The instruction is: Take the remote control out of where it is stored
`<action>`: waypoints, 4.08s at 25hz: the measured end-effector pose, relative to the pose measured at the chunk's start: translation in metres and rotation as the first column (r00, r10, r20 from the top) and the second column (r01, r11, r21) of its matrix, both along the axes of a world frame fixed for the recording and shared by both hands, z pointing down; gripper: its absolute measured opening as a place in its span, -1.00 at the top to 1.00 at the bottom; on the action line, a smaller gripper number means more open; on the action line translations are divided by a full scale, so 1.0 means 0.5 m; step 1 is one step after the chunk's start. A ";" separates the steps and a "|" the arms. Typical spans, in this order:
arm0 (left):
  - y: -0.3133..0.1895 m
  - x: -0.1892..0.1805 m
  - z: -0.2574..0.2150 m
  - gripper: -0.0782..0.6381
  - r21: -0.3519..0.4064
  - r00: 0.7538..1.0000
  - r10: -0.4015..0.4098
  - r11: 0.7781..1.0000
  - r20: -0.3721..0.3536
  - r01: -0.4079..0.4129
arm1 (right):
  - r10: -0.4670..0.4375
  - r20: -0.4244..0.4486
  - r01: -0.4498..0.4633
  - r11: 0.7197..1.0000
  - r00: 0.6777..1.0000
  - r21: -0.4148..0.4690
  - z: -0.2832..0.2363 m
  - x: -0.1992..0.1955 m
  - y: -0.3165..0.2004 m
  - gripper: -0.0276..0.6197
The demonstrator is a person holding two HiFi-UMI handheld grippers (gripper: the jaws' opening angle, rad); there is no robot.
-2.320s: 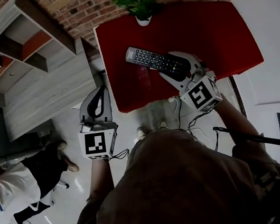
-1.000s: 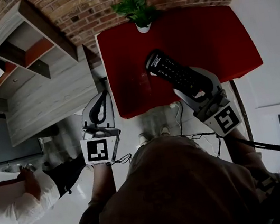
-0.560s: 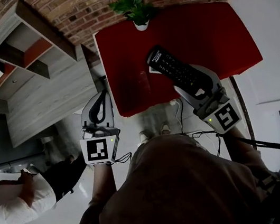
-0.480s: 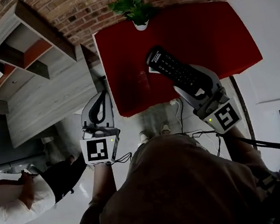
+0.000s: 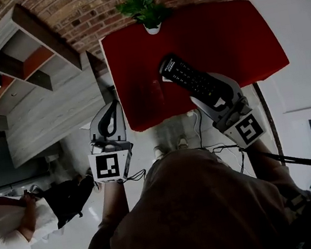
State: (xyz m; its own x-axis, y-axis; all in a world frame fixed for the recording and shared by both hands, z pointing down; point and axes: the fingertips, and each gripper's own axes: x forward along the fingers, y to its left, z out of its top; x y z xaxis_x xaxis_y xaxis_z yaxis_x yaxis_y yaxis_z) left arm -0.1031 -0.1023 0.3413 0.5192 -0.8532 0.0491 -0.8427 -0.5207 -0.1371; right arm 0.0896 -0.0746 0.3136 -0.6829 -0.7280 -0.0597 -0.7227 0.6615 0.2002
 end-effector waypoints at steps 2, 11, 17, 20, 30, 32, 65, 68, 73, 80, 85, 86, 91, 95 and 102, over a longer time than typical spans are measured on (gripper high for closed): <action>-0.002 0.001 0.002 0.76 -0.002 1.000 0.003 1.000 0.003 -0.003 | 0.005 0.001 -0.005 1.000 1.000 -0.001 -0.001 0.003 -0.001 0.15; -0.012 0.001 0.007 0.76 -0.007 1.000 -0.003 1.000 0.010 0.003 | 0.038 -0.046 -0.038 0.999 0.998 -0.007 0.018 0.035 -0.042 0.15; -0.021 0.001 -0.001 0.76 -0.009 1.000 -0.012 1.000 -0.007 0.012 | 0.009 -0.147 -0.011 1.000 0.989 -0.009 0.053 0.047 -0.104 0.15; -0.021 0.000 0.001 0.76 -0.012 1.000 -0.016 1.000 -0.006 0.016 | -0.011 -0.223 0.006 1.000 0.975 -0.025 0.093 0.052 -0.137 0.15; -0.026 0.017 0.004 0.76 -0.025 0.999 -0.020 1.000 -0.027 0.019 | -0.045 -0.302 -0.007 0.985 0.952 -0.171 0.280 0.079 -0.261 0.15; -0.026 0.019 0.005 0.76 -0.032 0.999 -0.024 0.999 -0.038 0.023 | -0.057 -0.326 -0.012 0.978 0.944 -0.207 0.324 0.085 -0.281 0.15; -0.067 0.016 0.034 0.76 -0.087 0.994 -0.113 0.990 0.003 0.112 | -0.224 -0.523 -0.172 0.779 0.823 -0.604 0.795 0.167 -0.435 0.15; -0.067 0.019 0.034 0.76 -0.092 0.994 -0.111 0.989 0.010 0.112 | -0.255 -0.525 -0.166 0.761 0.812 -0.627 0.814 0.169 -0.439 0.15; -0.061 0.019 0.040 0.76 -0.100 0.993 -0.116 0.988 0.018 0.118 | -0.281 -0.535 -0.168 0.747 0.797 -0.643 0.839 0.171 -0.445 0.15; -0.058 0.016 0.046 0.76 -0.111 0.992 -0.123 0.986 0.032 0.125 | -0.325 -0.544 -0.158 0.733 0.774 -0.662 0.868 0.162 -0.441 0.15; -0.057 0.015 0.053 0.76 -0.120 0.991 -0.127 0.984 0.034 0.131 | -0.338 -0.546 -0.168 0.715 0.766 -0.678 0.891 0.165 -0.445 0.15; -0.057 0.014 0.054 0.76 -0.120 0.991 -0.130 0.984 0.034 0.133 | -0.341 -0.542 -0.167 0.711 0.768 -0.683 0.893 0.165 -0.448 0.15; -0.052 0.012 0.069 0.76 -0.136 0.989 -0.142 0.980 0.031 0.145 | -0.349 -0.532 -0.171 0.692 0.771 -0.701 0.902 0.172 -0.460 0.15; -0.049 0.007 0.078 0.76 -0.150 0.988 -0.150 0.977 0.026 0.153 | -0.372 -0.491 -0.168 0.638 0.788 -0.752 0.907 0.169 -0.465 0.15; -0.057 -0.001 0.082 0.76 -0.153 0.988 -0.152 0.976 0.014 0.152 | -0.410 -0.442 -0.174 0.546 0.798 -0.820 0.915 0.174 -0.464 0.14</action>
State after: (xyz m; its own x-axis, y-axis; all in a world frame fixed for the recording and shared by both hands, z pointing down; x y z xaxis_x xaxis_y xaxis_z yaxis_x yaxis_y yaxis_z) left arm -0.1034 -0.1308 0.3824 0.3837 -0.9045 0.1864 -0.9133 -0.4015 -0.0681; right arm 0.1764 -0.3065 0.7712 -0.4522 -0.1610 0.8773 -0.5764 0.8034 -0.1497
